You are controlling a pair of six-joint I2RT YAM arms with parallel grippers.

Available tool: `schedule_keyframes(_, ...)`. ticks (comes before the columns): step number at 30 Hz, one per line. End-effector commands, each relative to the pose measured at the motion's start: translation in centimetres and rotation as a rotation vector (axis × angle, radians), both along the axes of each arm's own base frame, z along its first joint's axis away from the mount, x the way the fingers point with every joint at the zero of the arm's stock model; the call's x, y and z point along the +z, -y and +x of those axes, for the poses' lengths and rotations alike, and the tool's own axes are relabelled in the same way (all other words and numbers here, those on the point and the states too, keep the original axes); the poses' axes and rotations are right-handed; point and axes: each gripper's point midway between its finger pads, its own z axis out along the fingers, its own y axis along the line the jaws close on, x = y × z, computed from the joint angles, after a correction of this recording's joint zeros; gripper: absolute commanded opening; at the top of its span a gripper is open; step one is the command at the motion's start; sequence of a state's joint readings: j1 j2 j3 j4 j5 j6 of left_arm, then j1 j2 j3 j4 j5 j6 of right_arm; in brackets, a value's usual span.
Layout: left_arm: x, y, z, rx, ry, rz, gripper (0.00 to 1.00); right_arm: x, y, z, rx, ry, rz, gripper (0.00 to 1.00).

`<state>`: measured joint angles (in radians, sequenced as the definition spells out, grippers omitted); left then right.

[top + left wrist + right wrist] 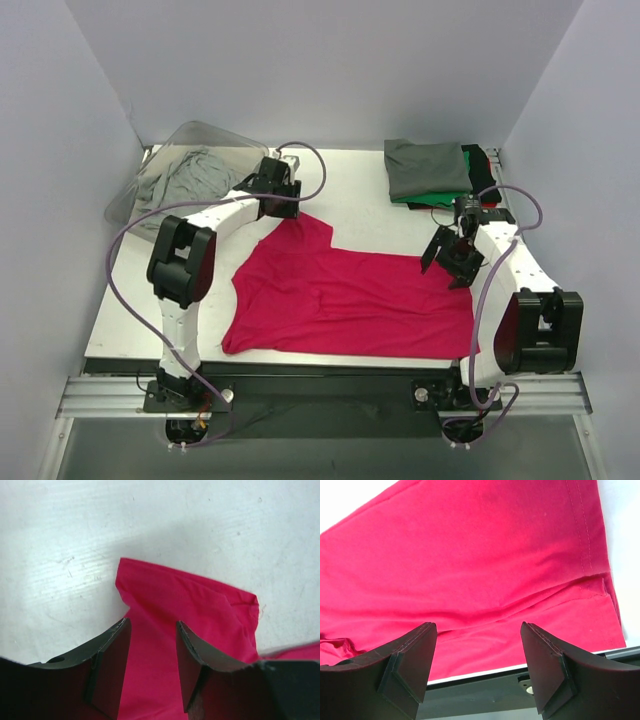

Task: Fold and stack the t-shirts
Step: Grap the side of the flattened tshirt furthest away from the robot with both arms

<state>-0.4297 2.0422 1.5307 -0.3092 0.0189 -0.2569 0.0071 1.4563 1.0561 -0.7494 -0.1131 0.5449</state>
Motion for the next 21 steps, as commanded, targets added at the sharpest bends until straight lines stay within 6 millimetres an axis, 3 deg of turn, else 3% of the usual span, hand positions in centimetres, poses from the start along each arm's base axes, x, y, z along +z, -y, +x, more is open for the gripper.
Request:
schedule_keyframes(1,1.9,0.6,3.5,-0.014,0.106,-0.006,0.51,0.2,0.1,-1.8,0.003,-0.042,0.003,0.69)
schedule_keyframes(8,-0.2,0.5,5.5,0.011,0.100,0.036,0.50,0.4,0.0,-2.1,0.010,-0.041,0.009,0.69)
schedule_keyframes(12,-0.7,0.2,6.4,0.027,0.111,0.066,0.43,0.5,0.0,-2.5,0.009,-0.038,0.009,0.69)
schedule_keyframes(17,-1.4,-1.1,6.9,0.073,0.111,0.114,0.39,0.1,0.0,-3.1,0.010,-0.048,0.008,0.69)
schedule_keyframes(21,-2.3,-0.8,7.2,0.057,0.100,0.115,0.40,-0.1,-0.1,-3.1,0.016,-0.058,0.012,0.69)
